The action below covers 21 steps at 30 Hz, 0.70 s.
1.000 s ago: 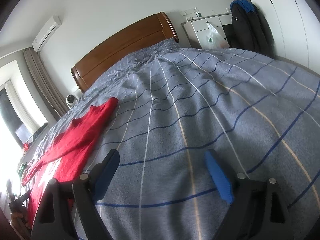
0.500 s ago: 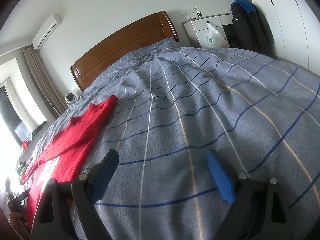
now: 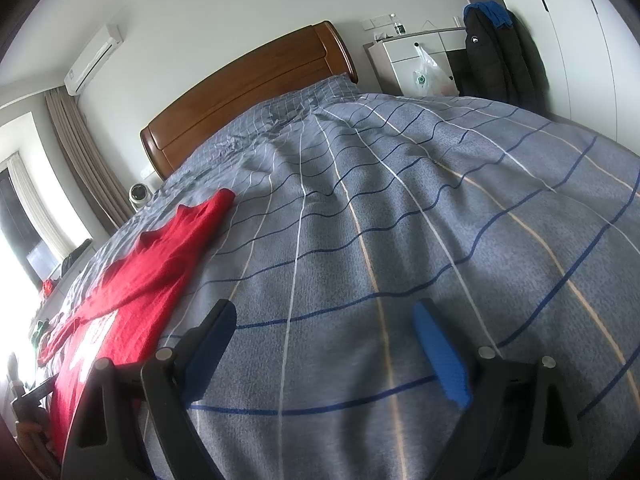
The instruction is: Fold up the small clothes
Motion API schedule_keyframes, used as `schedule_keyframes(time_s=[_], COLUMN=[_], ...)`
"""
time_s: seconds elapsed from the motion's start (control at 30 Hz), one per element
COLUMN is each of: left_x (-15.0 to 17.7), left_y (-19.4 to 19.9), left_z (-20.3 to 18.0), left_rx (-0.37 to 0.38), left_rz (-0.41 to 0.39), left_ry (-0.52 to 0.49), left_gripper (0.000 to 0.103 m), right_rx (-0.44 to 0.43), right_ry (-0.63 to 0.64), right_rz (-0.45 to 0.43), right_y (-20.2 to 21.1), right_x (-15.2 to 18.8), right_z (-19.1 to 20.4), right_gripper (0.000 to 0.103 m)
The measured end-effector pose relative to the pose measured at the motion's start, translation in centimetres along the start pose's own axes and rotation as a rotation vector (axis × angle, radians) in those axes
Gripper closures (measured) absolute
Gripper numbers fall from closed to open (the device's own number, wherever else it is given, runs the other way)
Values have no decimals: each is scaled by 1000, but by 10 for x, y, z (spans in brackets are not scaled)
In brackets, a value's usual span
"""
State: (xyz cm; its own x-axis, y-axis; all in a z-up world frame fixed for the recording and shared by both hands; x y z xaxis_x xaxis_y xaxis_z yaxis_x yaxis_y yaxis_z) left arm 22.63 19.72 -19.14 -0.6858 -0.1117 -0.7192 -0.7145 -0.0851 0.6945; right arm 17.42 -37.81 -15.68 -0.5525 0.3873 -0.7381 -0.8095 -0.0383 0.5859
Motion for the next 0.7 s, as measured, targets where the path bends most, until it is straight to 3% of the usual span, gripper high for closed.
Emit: schedule_keyframes(time_s=[0.07, 0.23, 0.33, 0.4, 0.47, 0.53, 0.6, 0.7], left_x=[-1, -19, -41, -53, -66, -78, -86, -94], left_y=[4, 29, 36, 33, 22, 9, -3, -22], left_z=[0, 8, 34, 56, 94, 139, 173, 207], left_rx=[40, 255, 271, 236, 147, 57, 19, -71], left_rz=[11, 0, 6, 19, 40, 65, 94, 129], left_ry=[13, 84, 94, 87, 82, 129, 172, 168], left_gripper=[0, 0, 0, 0, 0, 0, 1, 1], right_rx=[2, 3, 4, 4, 4, 5, 5, 6], right_ry=[3, 5, 6, 6, 6, 7, 6, 8], right_rz=[0, 0, 1, 1, 2, 2, 2, 2], right_y=[0, 1, 1, 1, 1, 2, 1, 1], right_x=[0, 0, 0, 0, 0, 0, 0, 0], right_z=[0, -1, -1, 0, 0, -1, 0, -1], right_gripper=[13, 13, 13, 13, 13, 13, 12, 12])
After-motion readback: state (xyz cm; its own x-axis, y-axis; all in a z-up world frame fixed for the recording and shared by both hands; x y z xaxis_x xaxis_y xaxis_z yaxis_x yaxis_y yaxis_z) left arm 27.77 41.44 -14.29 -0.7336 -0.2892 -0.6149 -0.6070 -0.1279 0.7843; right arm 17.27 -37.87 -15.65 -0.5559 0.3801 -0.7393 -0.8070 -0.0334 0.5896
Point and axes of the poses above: each gripper's, at about its wrist camera, not at the fingertips, and y roughly against the way its jaws point, z to its left, x to its underside, the point moved 6 cm from there along -y, roughly the way its jaws point
